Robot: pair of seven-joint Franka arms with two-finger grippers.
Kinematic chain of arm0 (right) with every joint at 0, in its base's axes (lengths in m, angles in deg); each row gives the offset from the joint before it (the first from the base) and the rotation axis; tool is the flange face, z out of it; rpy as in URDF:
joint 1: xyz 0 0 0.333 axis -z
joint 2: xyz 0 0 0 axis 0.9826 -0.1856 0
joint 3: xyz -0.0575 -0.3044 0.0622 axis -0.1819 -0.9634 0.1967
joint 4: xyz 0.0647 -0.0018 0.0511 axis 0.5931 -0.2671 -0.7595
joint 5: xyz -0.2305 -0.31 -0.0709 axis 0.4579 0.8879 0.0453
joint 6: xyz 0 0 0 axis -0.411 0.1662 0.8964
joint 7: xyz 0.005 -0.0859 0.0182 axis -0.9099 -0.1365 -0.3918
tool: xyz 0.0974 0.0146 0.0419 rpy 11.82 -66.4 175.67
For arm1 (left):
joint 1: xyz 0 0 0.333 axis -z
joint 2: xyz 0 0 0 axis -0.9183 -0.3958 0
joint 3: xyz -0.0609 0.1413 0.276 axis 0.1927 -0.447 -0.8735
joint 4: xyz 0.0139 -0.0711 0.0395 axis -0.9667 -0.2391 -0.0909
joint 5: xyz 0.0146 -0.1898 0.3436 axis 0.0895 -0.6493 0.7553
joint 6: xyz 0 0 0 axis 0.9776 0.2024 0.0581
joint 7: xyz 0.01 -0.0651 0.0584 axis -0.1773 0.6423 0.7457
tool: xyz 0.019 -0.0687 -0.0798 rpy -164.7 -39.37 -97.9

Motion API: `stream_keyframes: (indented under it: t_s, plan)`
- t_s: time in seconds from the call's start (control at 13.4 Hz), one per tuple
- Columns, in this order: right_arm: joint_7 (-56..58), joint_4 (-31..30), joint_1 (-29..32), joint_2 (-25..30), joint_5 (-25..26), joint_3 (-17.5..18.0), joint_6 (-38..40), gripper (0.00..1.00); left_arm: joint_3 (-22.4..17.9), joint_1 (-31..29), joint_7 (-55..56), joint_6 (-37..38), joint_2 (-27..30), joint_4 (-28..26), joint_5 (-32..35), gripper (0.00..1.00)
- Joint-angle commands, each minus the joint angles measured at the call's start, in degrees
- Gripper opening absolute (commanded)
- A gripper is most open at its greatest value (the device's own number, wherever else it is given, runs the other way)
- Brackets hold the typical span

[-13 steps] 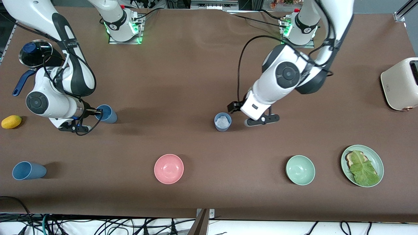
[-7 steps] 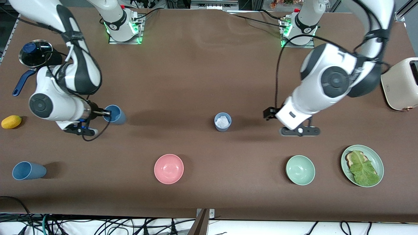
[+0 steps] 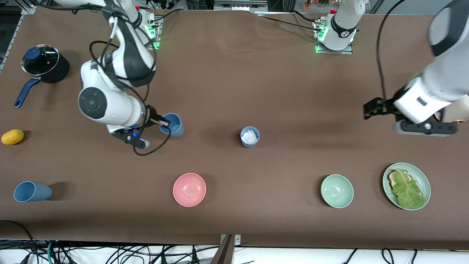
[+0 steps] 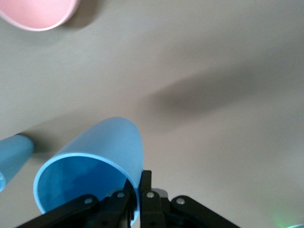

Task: Stack blue cups with both arms
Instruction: 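Carry the tall blue cup over the small cup with the right gripper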

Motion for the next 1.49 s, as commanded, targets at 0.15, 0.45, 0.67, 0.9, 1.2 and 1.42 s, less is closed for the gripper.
stream_keyframes:
  t_s: [0.15,0.45,0.67,0.9,1.2,1.42]
  plan:
    - [-9.7,4.7,-8.4,-1.4,-0.8,-0.5,0.8,0.0,-9.2,5.3,-4.9,0.2,1.5,-1.6,-2.5,1.0]
    - [-18.0,13.1,-13.3,-8.1,-1.2,-0.4,-2.4,0.0,-14.8,9.2,-5.0,-0.3,4.1,-4.6,-3.7,1.0]
    - [-25.5,22.4,-17.5,-15.1,-1.2,-0.5,-4.3,0.0,-14.6,8.8,-5.4,-1.2,7.4,-8.6,-3.7,1.0]
    - [-26.2,22.8,-18.5,-15.6,-1.1,-0.5,-7.2,0.0,-14.2,9.3,-5.3,-1.2,7.2,-7.8,-3.3,1.0]
    - [-26.4,22.8,-20.3,-17.8,-0.9,-0.5,-11.4,0.0,-14.3,8.9,-5.3,-1.3,7.0,-7.9,-3.7,1.0]
    - [-26.4,22.8,-20.3,-18.5,-0.9,-0.5,-13.0,0.0,-14.3,8.9,-5.3,-1.3,7.0,-7.9,-3.7,1.0]
